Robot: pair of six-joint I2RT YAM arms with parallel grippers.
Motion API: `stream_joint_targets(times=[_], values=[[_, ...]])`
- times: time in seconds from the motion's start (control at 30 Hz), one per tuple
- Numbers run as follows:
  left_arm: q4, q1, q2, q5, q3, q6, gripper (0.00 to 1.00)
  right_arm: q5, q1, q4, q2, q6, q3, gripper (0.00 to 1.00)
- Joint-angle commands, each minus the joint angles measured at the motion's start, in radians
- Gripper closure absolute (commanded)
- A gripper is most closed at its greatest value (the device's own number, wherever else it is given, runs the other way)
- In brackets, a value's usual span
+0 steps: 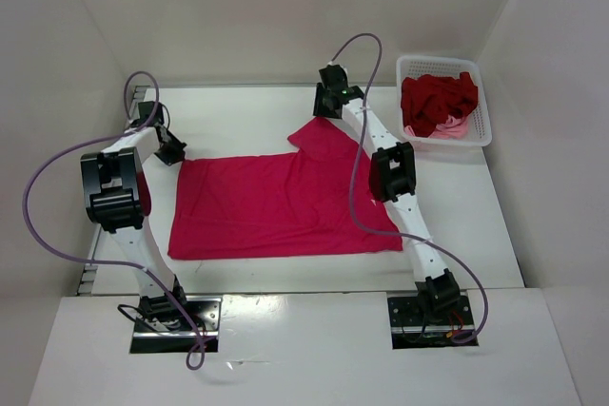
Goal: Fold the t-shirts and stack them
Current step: Grap the side of the flattened tshirt furthest away from the robot with both arms, then fold the other side of the tshirt into a rectangle
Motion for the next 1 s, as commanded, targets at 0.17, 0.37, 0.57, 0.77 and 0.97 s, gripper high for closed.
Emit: stream_joint_targets(times=[0.17, 0.37, 0.57, 0.77, 0.97], values=[[-0.008, -0.008, 0.032, 0.011, 0.137, 0.033, 1.0, -0.039, -0.011, -0.029, 0.005, 0.026, 0.073, 0.9], [-0.018, -0.008, 0.054, 0.014, 0.171, 0.033, 1.0, -0.106, -0.08, -0.075, -0.096, 0.046, 0.094, 1.0], [0.018, -0.008, -0.014, 0.035, 0.061, 0.024, 1.0, -0.176, -0.113, -0.015, -0.4, 0.044, -0.29, 1.0], [0.018, 0.001, -0.117, 0.036, 0.009, 0.034, 1.0, -0.153, -0.113, 0.11, -0.802, 0.055, -0.881, 1.0], [-0.015, 0.001, -0.233, 0.026, -0.06, 0.045, 1.0, -0.162, -0.113, 0.155, -1.155, 0.077, -1.329, 1.0]])
